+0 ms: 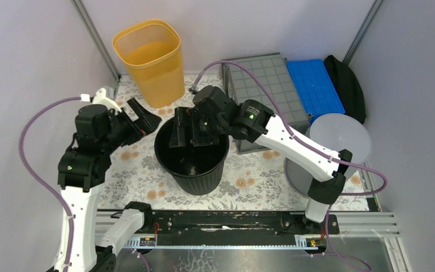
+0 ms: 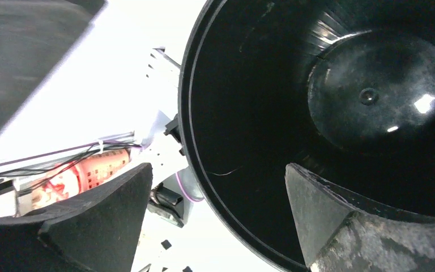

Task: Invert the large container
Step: Turn the container upside down at the center of the board.

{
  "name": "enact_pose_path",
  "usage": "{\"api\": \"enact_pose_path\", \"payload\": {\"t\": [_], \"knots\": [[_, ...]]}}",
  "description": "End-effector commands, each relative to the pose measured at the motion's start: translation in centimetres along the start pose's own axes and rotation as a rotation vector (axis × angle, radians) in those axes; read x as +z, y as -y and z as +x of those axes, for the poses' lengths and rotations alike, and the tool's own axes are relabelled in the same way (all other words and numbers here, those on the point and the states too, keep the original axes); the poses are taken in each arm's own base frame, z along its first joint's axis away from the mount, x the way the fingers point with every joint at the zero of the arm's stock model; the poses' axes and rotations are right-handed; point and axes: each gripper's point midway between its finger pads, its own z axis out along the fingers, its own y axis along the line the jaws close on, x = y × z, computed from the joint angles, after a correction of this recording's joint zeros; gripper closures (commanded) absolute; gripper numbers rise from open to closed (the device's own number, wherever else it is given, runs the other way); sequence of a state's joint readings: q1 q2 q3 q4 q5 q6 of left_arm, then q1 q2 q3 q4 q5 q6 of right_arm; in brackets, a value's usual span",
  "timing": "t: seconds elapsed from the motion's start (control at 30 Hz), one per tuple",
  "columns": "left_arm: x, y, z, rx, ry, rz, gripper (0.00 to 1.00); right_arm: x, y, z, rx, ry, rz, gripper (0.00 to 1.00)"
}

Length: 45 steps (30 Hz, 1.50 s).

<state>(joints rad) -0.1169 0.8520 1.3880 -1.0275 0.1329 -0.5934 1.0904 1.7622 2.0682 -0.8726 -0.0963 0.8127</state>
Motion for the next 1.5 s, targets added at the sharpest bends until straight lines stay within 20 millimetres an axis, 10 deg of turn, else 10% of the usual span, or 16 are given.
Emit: {"api": "enact_pose_path", "payload": {"t": [0.0, 0.33, 0.83, 1.2, 1.47], "knots": [[-2.6, 1.5, -5.8, -0.013, 0.204, -0.029, 0.00, -0.3, -0.5, 0.1, -0.028, 0.054, 0.064, 0.07], [-8.8, 6.6, -13.2, -0.059, 0.411, 0.064, 0.00, 3.4, -1.9, 1.6, -0.061, 0.055, 0.137, 0.08], [-11.5, 8.6, -11.6, -0.040, 0.383, 0.196, 0.00, 8.6, -0.9, 3.7, -0.127, 0.061, 0.258, 0.20], [-10.9, 8.2, -11.1, -0.027, 0.363, 0.186, 0.00, 9.0, 1.2, 4.0, -0.140, 0.059, 0.369, 0.50], [-10.1, 7.9, -10.6, -0.022, 0.340, 0.179, 0.00, 10.5, 2.7, 6.0, -0.144, -0.030, 0.407, 0.54]]}}
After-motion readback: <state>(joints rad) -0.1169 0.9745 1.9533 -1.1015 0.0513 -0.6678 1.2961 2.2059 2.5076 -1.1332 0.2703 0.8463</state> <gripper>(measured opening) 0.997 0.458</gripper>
